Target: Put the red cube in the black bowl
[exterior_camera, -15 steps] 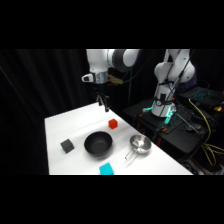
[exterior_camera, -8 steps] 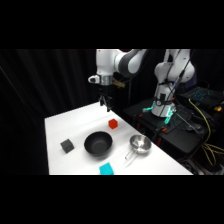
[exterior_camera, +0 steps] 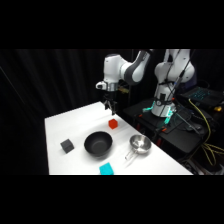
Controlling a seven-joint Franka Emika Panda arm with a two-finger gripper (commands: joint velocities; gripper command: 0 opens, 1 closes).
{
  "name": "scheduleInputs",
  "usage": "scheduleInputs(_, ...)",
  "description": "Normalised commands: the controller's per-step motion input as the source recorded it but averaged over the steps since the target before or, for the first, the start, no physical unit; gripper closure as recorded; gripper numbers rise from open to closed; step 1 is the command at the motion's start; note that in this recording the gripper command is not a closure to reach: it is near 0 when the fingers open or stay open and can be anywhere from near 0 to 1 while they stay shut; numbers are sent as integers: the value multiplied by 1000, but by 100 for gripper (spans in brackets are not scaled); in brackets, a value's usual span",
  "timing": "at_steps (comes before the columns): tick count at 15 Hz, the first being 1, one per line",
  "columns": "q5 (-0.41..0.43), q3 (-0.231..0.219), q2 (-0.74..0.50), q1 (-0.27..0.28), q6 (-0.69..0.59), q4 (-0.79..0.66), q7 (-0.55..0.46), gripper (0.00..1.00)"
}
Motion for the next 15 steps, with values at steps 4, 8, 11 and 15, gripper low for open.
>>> scheduleInputs(4, 307, -12, 224, -57, 241, 36, -387, 0)
scheduleInputs(8, 351, 112, 281, -116, 95, 186, -375, 0)
scheduleInputs(11, 255, 181, 267, -188, 47, 210, -301, 0)
scheduleInputs(15, 148, 174, 204, -205, 70, 143, -231, 0)
